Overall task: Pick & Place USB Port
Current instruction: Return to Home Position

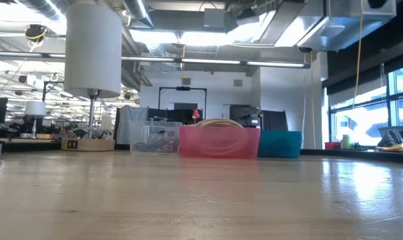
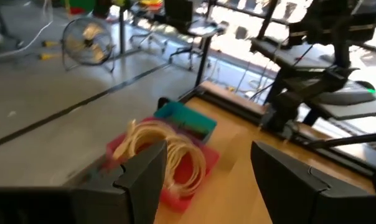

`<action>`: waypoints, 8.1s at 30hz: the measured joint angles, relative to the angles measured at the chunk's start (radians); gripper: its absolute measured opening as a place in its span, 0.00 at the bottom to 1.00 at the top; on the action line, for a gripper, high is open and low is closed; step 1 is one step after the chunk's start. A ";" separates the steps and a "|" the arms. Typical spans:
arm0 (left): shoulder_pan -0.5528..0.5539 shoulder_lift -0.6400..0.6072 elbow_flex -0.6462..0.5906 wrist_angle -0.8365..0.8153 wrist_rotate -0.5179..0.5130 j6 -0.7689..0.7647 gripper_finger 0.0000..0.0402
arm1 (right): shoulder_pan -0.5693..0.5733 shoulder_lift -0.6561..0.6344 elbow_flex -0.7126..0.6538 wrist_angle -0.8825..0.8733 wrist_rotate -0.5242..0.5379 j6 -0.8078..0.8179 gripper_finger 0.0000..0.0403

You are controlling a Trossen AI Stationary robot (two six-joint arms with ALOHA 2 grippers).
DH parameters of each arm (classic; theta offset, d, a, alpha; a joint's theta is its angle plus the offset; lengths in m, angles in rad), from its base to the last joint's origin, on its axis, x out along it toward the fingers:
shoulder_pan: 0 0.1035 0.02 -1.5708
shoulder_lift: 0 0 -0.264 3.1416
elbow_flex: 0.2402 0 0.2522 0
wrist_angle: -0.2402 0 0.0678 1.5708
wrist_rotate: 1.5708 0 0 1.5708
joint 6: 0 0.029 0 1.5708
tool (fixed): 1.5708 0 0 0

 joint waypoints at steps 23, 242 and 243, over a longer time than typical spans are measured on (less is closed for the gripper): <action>-0.091 -0.250 -0.616 0.308 -0.010 -0.171 0.01 | 0.000 -0.156 -0.458 0.438 -0.103 0.100 0.01; -0.088 -0.716 -1.082 0.426 0.141 0.169 0.01 | 0.000 -0.268 -0.736 0.435 -0.278 -0.378 0.07; -0.088 -0.716 -1.082 0.426 0.141 0.169 0.01 | 0.001 -0.268 -0.736 0.435 -0.278 -0.378 0.07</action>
